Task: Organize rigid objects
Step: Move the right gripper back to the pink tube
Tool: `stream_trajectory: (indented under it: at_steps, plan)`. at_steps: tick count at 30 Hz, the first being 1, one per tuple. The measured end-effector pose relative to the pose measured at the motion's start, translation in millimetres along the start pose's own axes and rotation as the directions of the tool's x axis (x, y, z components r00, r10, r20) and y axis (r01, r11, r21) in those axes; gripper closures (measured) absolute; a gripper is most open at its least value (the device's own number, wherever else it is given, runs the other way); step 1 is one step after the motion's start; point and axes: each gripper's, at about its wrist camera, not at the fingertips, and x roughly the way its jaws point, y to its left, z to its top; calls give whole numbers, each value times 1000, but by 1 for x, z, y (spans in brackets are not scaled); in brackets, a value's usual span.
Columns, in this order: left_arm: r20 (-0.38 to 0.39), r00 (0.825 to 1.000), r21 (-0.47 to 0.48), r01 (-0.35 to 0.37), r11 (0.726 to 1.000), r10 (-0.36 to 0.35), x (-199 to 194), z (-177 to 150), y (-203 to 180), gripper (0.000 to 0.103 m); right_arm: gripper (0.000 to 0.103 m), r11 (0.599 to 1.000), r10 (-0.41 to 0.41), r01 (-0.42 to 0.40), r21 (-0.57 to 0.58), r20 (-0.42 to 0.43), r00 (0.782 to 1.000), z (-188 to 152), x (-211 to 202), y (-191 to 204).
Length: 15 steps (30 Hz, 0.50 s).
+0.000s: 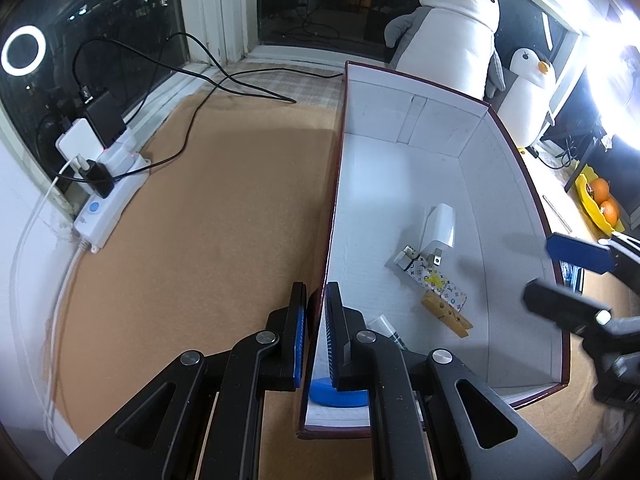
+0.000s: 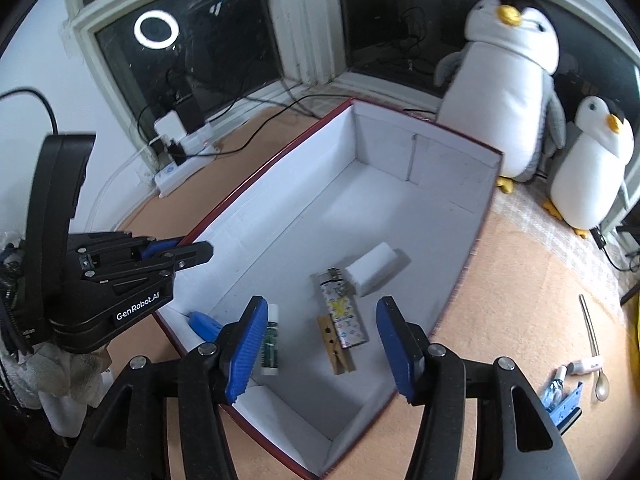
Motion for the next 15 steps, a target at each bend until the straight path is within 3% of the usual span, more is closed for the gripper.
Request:
stream_trajectory:
  at_steps: [7, 15]
  plan:
    - [-10, 1000, 15, -24, 1000, 25, -1, 1, -5, 95, 49, 990, -36, 29, 141, 45, 998, -17, -27, -58]
    - [-22, 998, 37, -60, 998, 61, 0, 4, -11, 95, 48, 928, -138, 117, 353, 34, 990, -57, -51, -153]
